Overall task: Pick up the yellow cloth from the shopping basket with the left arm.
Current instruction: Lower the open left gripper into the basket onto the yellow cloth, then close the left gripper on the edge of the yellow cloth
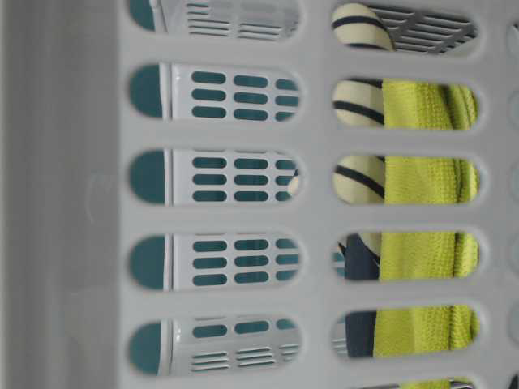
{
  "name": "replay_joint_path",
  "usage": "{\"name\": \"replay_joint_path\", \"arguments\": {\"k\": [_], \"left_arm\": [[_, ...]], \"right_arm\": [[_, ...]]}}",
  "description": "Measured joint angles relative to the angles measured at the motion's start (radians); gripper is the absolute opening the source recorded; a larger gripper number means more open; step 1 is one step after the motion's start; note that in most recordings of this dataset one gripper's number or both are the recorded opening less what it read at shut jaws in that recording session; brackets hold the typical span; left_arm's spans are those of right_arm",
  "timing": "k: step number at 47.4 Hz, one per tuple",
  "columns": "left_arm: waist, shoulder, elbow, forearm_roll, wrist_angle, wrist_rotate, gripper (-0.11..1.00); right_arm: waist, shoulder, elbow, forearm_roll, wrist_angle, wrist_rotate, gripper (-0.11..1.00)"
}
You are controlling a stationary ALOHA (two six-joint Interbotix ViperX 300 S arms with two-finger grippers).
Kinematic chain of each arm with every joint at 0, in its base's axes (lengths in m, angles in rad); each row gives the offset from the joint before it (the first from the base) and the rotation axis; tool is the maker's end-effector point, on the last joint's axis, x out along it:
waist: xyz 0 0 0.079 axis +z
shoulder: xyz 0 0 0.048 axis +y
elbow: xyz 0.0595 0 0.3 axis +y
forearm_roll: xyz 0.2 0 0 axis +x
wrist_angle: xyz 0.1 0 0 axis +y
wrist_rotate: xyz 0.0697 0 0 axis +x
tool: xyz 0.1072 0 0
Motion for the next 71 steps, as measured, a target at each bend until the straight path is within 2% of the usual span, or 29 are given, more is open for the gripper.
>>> {"name": "replay_joint_path", "arguments": {"k": [4, 7, 10, 15, 17, 20, 29, 32, 34, 45, 63, 71], "left_arm": [[-0.005, 0.089, -0.087, -0.002, 0.104, -0.002, 0.00], [-0.005, 0.150, -0.147, -0.002, 0.163, -0.005, 0.00], [-0.006, 0.209, -0.196, 0.000, 0.210, -0.009, 0.00], [-0.011, 0.308, -0.288, 0.000, 0.276, -0.020, 0.01], [-0.011, 0.348, -0.324, -0.002, 0.311, -0.029, 0.04], [-0.012, 0.394, -0.367, 0.000, 0.345, -0.031, 0.16], [-0.028, 0.515, -0.453, 0.000, 0.393, -0.037, 0.71], [-0.040, 0.554, -0.482, 0.000, 0.396, -0.037, 0.84], [-0.049, 0.578, -0.500, 0.000, 0.397, -0.035, 0.89], [-0.098, 0.696, -0.551, 0.000, 0.399, -0.040, 0.87], [-0.110, 0.822, -0.520, 0.000, 0.399, -0.067, 0.87], [-0.110, 0.831, -0.511, 0.000, 0.394, -0.071, 0.87]], "right_arm": [[0.000, -0.005, -0.002, 0.000, 0.021, 0.000, 0.02], [0.000, -0.009, -0.002, 0.000, 0.031, 0.000, 0.12], [0.000, -0.015, -0.002, 0.000, 0.034, 0.002, 0.25], [0.000, -0.029, -0.003, 0.002, 0.037, 0.002, 0.55], [0.000, -0.032, -0.005, 0.002, 0.038, 0.002, 0.66], [0.000, -0.035, -0.005, 0.000, 0.041, 0.002, 0.75], [0.000, -0.040, -0.006, 0.000, 0.051, 0.002, 0.75], [0.000, -0.041, -0.006, 0.000, 0.051, 0.002, 0.75], [0.000, -0.043, -0.006, 0.002, 0.051, 0.002, 0.75], [0.000, -0.054, -0.006, 0.002, 0.049, 0.002, 0.75], [0.000, -0.058, -0.002, 0.002, 0.048, 0.002, 0.75], [0.000, -0.058, 0.000, 0.002, 0.046, 0.002, 0.75]]}}
